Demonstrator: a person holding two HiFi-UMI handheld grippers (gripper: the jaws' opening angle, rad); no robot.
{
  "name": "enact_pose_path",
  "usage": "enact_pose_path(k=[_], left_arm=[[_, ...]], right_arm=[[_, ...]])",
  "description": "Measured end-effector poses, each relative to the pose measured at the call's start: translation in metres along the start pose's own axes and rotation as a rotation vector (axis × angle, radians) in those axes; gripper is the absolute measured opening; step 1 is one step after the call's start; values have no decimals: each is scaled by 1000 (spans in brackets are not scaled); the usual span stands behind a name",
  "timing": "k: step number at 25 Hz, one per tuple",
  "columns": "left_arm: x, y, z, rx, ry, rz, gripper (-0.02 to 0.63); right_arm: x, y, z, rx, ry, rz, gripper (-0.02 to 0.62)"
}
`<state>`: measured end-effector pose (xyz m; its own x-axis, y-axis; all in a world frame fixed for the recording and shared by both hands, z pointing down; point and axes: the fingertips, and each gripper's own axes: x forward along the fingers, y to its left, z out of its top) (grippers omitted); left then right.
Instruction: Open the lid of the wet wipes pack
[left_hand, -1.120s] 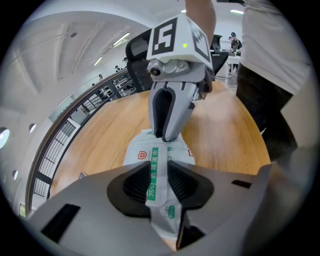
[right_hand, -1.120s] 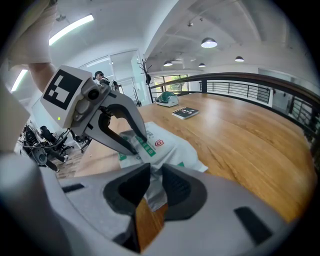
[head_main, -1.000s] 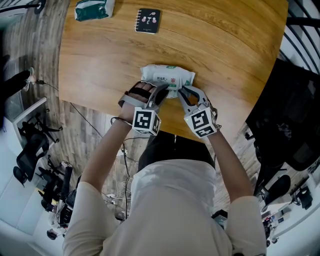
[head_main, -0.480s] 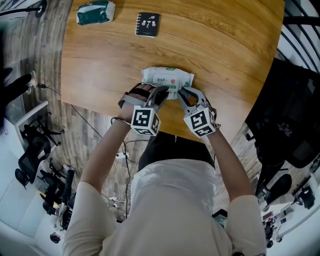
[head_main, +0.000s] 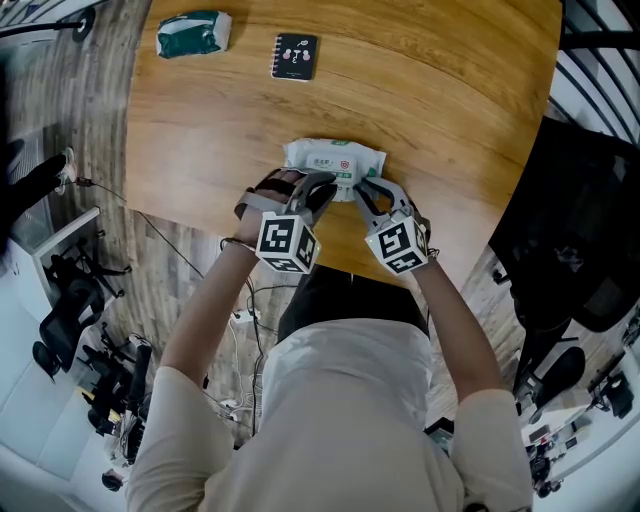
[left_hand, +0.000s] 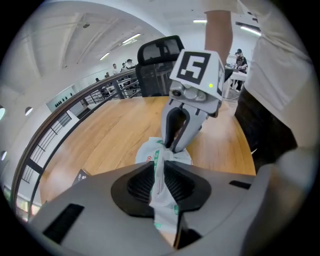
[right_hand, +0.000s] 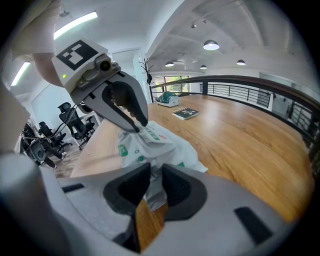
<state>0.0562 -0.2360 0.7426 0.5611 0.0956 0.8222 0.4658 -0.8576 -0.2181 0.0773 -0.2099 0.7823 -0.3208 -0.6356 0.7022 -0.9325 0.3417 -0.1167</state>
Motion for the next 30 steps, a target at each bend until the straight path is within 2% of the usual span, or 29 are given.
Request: enact_pose_path(k=[3,12,18,23,30], left_arm=[[-7,19,5,-4,-2,46,32],[-11,64,-1,9,38,139,32],[-4,75,-12,-65,80,184,39],[3,81,-18,-150,84,178,52],[-9,80,-4,-119,50,167,54]], right_arm=[[0,-1,-1,-1,4,1,61],[-1,1,0,13,19,4,61],[-2,0,0,18,29,0,61],[-1,1,0,11,55,2,61],[-10,4,9,-54,94,21,61]])
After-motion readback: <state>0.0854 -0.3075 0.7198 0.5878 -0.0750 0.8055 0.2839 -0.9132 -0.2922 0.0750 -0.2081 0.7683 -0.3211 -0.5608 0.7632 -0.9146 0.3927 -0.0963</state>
